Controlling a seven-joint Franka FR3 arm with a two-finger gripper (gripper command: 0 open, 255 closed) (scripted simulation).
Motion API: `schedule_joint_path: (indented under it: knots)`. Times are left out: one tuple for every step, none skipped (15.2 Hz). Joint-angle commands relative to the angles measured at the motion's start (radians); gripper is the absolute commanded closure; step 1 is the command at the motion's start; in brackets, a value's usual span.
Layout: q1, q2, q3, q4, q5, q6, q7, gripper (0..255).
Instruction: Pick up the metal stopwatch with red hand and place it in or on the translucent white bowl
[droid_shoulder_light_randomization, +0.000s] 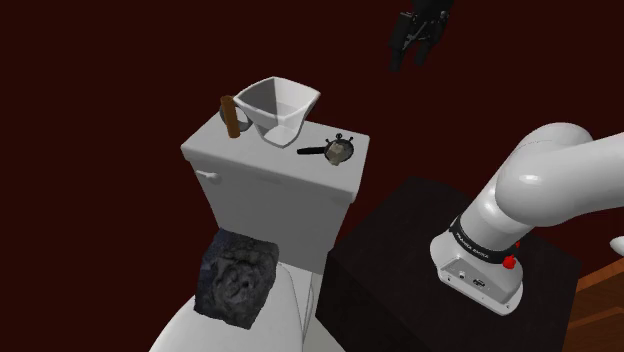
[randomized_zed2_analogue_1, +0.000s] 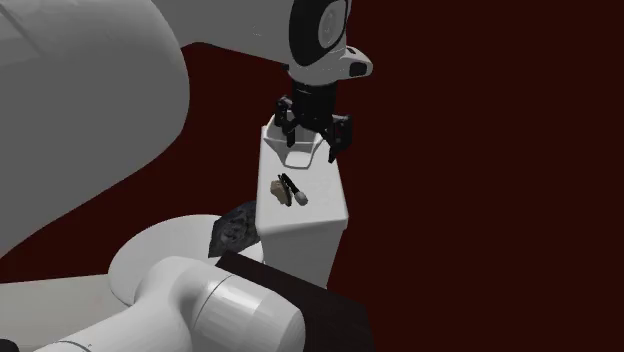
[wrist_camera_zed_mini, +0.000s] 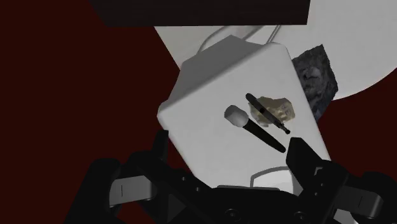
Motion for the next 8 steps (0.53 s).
schedule_joint_path:
  knots:
    - [0.000, 0.000, 0.000, 0.000, 0.000, 0.000, 0.000, 0]
    - [-0.001, 0.013, 0.028, -0.015, 0.007, 0.022, 0.041, 0]
    - [-0.002, 0.028, 0.056, -0.027, 0.014, 0.043, 0.082, 0]
    - [-0.003, 0.046, 0.084, -0.038, 0.021, 0.065, 0.123, 0]
    - [-0.004, 0.066, 0.111, -0.047, 0.027, 0.087, 0.164, 0]
    - [-0.005, 0.089, 0.138, -0.054, 0.032, 0.109, 0.205, 0]
    - [-0.006, 0.114, 0.165, -0.059, 0.037, 0.131, 0.247, 0]
    - [-0.008, 0.141, 0.192, -0.062, 0.041, 0.153, 0.288, 0]
